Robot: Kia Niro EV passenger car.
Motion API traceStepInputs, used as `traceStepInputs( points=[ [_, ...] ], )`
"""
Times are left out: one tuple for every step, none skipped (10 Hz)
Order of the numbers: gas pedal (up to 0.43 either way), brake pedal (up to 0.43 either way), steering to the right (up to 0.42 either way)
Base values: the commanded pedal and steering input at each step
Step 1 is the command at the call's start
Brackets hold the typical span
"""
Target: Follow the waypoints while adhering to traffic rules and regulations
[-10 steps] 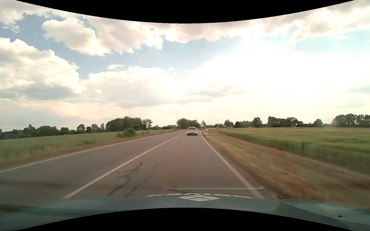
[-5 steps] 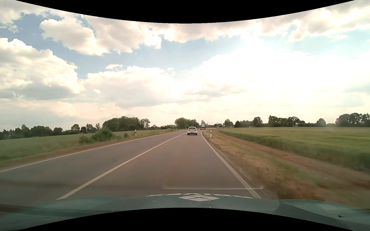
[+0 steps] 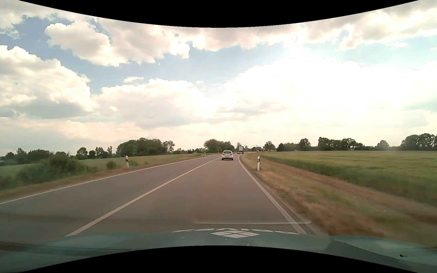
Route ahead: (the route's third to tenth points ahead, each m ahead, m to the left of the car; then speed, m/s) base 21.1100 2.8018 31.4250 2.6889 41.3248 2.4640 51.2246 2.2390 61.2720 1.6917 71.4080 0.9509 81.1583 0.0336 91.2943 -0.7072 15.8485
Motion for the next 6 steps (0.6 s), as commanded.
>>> traceStepInputs(
  points=[
    [0.13,0.0,0.001],
    [0.13,0.0,0.001],
    [0.13,0.0,0.001],
    [0.138,0.0,0.001],
    [0.15,0.0,0.001],
    [0.15,0.0,0.002]
  ],
)
